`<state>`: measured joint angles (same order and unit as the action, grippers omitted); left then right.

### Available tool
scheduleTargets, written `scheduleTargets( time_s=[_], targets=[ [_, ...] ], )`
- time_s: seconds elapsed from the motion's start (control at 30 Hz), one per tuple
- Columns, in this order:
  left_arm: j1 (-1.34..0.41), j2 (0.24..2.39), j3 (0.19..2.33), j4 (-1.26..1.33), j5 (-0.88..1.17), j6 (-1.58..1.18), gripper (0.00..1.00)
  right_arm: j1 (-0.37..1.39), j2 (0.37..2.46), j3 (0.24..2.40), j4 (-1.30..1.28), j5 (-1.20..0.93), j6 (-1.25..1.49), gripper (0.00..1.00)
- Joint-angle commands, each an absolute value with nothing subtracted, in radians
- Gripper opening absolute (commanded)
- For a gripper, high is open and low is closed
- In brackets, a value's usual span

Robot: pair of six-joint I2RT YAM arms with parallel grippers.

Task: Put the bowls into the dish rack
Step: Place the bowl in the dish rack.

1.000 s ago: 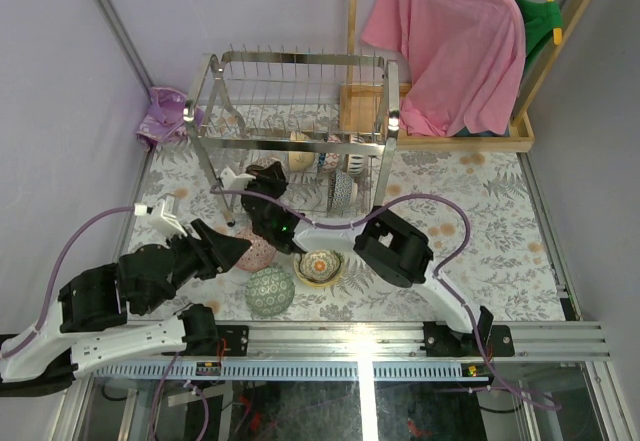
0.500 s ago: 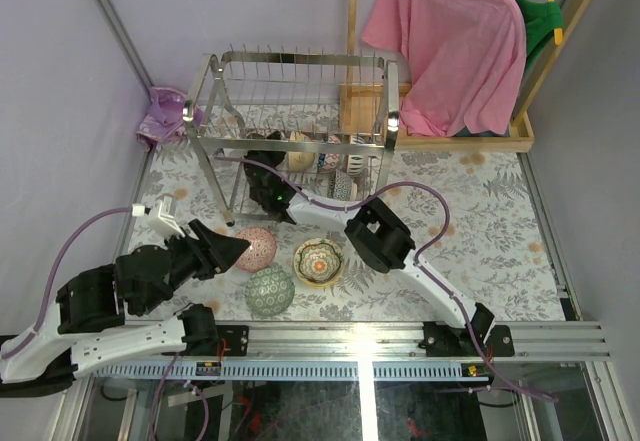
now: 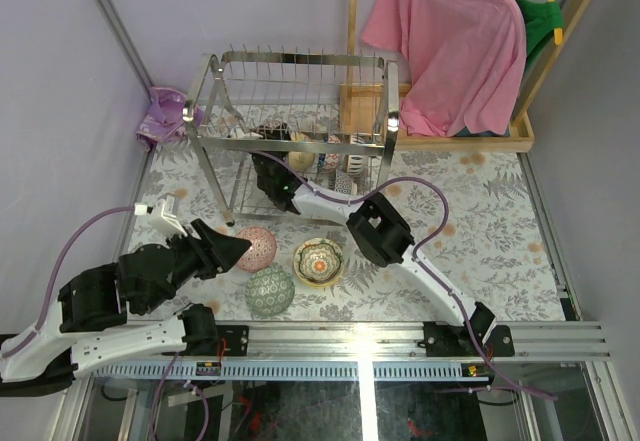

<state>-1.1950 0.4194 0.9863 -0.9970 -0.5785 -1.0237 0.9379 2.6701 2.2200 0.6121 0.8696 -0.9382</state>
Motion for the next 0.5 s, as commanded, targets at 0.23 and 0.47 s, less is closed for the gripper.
scheduleTargets(
  time_s=[0.23, 0.47],
  targets=[
    [-1.196, 0.44, 1.014, -0.956, -0.59, -1.011, 0.51, 0.92, 2.644, 2.183, 0.552, 0.847, -1.028, 0.0],
    [-1.196, 0.455, 1.021, -0.948, -0.586, -1.005, 0.51, 0.937, 2.729, 2.354, 0.361, 0.849, -0.872, 0.0]
  ],
)
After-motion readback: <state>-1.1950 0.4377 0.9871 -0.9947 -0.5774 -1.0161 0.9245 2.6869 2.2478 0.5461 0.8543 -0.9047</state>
